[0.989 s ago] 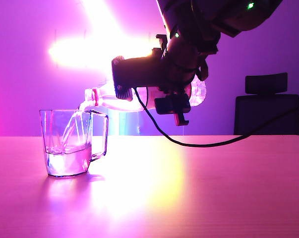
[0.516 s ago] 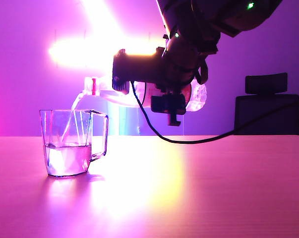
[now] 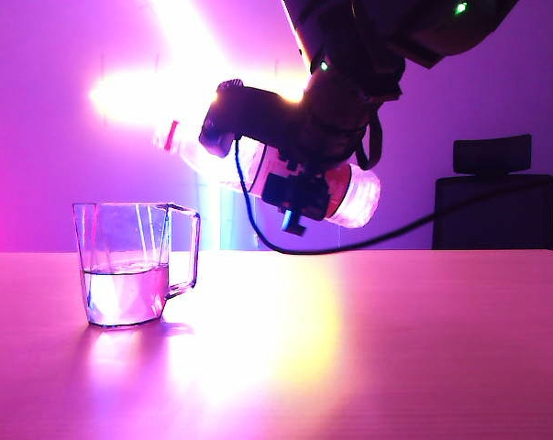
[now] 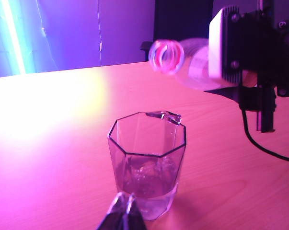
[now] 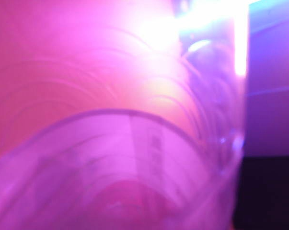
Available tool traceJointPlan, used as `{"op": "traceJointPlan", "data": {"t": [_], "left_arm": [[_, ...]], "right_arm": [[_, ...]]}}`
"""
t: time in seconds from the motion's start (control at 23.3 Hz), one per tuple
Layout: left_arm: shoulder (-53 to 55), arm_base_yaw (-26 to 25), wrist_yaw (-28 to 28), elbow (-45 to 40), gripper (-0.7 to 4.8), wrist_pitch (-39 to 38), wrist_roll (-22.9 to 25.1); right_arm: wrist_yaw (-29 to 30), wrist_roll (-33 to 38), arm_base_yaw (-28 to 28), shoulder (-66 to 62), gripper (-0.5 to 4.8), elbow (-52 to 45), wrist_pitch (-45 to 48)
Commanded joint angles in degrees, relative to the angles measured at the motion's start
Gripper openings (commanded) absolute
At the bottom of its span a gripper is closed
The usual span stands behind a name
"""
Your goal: Pick up the mineral water bottle on the table and pour water into the mug until it's half full.
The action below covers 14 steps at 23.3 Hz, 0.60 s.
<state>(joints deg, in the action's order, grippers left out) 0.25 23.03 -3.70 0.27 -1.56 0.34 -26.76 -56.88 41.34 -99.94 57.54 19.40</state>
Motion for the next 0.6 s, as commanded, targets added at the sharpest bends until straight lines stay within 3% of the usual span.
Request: {"op": "traceJointPlan", "data": {"t": [0.04,0.3,0.39,0.6], "left_arm": [[0.09,-0.02,-0.17,0.24,-0.02,0.35,-0.15],[0.09,-0.04,-0.17,0.24,-0.02,0.35,-0.15],[0.09,-0.04,-0.17,0.24,-0.02,0.35,-0.15],[0.09,-0.04,-0.17,0.24,-0.02,0.35,-0.15]], "right_arm": [[-0.07,11.56,0.50,0.81,2.78,0.66,1.77],[2.51,29.18,0.48,1.16,2.78,0.66,-0.22],[5.55,39.36,0.44,1.38,2.78,0.63,-2.69],[11.54,48.13,-0.31,1.44,2.78,-0.31,-3.41]]}}
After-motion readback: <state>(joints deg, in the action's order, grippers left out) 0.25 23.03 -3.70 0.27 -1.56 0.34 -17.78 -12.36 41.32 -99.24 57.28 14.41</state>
